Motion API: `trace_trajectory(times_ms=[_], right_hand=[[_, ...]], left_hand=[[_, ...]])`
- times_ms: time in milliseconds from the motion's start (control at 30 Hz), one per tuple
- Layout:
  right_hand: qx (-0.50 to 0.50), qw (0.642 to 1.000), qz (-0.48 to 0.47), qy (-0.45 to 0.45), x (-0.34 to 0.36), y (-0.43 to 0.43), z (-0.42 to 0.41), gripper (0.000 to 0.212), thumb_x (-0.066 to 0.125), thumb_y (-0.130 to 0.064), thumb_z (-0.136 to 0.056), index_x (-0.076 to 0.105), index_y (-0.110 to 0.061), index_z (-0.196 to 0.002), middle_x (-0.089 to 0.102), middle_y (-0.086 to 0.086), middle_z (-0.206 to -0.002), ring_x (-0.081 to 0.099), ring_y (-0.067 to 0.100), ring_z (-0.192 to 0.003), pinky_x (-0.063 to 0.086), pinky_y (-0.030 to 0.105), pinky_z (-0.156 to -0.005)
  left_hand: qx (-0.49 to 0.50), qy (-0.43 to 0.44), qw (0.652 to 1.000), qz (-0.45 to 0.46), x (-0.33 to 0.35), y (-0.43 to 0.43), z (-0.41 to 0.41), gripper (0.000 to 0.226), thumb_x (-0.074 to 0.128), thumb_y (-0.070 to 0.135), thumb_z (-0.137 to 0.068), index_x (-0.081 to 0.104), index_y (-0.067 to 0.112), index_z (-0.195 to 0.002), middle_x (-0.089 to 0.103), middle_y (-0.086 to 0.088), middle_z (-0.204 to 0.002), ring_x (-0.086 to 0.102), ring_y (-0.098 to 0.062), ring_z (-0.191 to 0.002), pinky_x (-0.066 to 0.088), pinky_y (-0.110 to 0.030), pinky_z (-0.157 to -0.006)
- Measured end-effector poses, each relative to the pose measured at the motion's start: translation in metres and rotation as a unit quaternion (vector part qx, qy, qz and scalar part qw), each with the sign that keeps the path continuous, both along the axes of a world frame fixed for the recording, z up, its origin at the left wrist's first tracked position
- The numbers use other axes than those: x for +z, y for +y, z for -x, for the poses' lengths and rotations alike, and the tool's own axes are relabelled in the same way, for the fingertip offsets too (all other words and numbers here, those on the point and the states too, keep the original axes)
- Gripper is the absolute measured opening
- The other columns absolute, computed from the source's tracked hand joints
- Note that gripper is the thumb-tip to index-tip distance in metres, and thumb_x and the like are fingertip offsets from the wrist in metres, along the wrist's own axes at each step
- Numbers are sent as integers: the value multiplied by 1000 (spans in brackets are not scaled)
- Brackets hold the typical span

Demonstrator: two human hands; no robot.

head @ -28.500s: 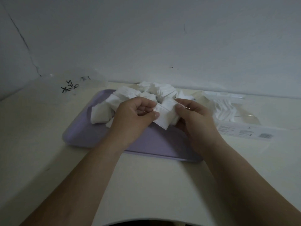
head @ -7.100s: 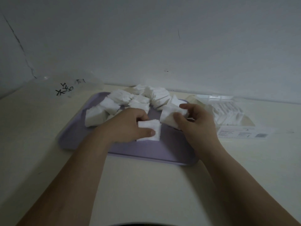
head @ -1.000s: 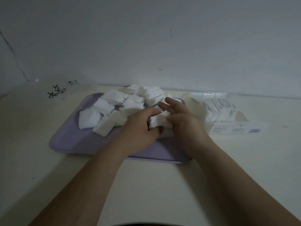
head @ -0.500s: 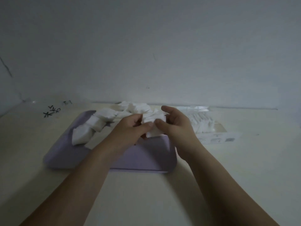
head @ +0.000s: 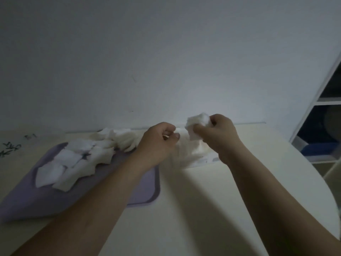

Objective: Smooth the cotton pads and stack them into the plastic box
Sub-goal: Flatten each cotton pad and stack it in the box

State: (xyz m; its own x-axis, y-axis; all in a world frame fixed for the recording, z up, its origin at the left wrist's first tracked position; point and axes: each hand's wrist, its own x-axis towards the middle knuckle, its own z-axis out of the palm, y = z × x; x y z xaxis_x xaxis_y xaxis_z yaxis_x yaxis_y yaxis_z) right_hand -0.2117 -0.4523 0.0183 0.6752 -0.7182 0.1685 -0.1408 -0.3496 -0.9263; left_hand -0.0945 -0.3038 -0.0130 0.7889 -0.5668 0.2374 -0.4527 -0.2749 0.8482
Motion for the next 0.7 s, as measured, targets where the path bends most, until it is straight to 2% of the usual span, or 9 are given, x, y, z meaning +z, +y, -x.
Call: trace_trajectory(times_ms=[33,100,233,300,400,467,533,633,700], right_hand=[[-36,997,66,30,0,-9,1,23,71,-24,-81,62,-3,-84,63,4,-74,60,21,-65,47,33,-56],[-65,979,165,101,-6,-25,0,24,64,-24,-84,53,-8,-72,54,0,-65,50,20,-59,33,29,-52],[-91,928,276,233,-25,-41,-11,14,56,-16,-87,50,-11,-75,55,4,-73,52,27,-63,37,29,-56],[-89,904,312,277,-31,-41,-18,21,57,-11,-87,44,-13,-71,49,2,-72,47,24,-60,39,29,-58],[-74,897,309,308,-35,-41,-28,25,61,-13,-86,41,-15,-71,53,4,-78,52,27,-68,41,29,-60],[-58,912,274,300,-36,-40,-34,24,66,-21,-86,44,-13,-82,53,2,-80,54,26,-71,42,30,-60],[-46,924,250,286,-35,-40,-36,32,69,-29,-87,45,-11,-98,51,1,-83,56,27,-79,44,33,-64],[-27,927,252,276,-35,-36,-37,21,56,-32,-94,52,-11,-93,58,5,-91,58,27,-81,41,31,-64],[-20,933,240,266,-34,-30,-35,22,46,-26,-97,52,-12,-81,60,8,-89,57,27,-77,37,29,-60]], left_hand=[[-3,-45,997,-62,-4,-7,0,30,73,34,-92,70,27,-121,70,7,-121,66,-12,-106,54,-31,-95],[-22,-101,982,-155,-12,-15,2,45,73,36,-88,64,27,-132,62,8,-133,59,-13,-118,45,-26,-99],[-40,-115,981,-151,-21,-23,6,44,72,32,-88,67,24,-131,64,8,-132,59,-12,-121,39,-18,-95],[-38,-116,982,-141,-22,-22,6,42,74,33,-87,69,24,-129,66,9,-129,60,-9,-118,39,-17,-93],[-38,-122,984,-127,-25,-18,6,39,76,30,-87,71,21,-125,67,8,-127,59,-5,-111,37,-5,-84],[-46,-124,983,-125,-27,-14,7,37,75,29,-89,71,20,-124,66,7,-126,55,-2,-106,31,6,-77],[-48,-140,982,-120,-31,-9,6,37,74,29,-89,70,19,-124,67,5,-127,57,-5,-109,29,7,-78],[-50,-181,976,-105,-35,-2,3,31,74,29,-90,73,16,-118,70,3,-119,62,-14,-109,33,0,-82],[-32,-231,968,-93,-40,1,1,24,70,37,-90,74,17,-104,69,6,-106,63,-16,-98,45,-20,-82]])
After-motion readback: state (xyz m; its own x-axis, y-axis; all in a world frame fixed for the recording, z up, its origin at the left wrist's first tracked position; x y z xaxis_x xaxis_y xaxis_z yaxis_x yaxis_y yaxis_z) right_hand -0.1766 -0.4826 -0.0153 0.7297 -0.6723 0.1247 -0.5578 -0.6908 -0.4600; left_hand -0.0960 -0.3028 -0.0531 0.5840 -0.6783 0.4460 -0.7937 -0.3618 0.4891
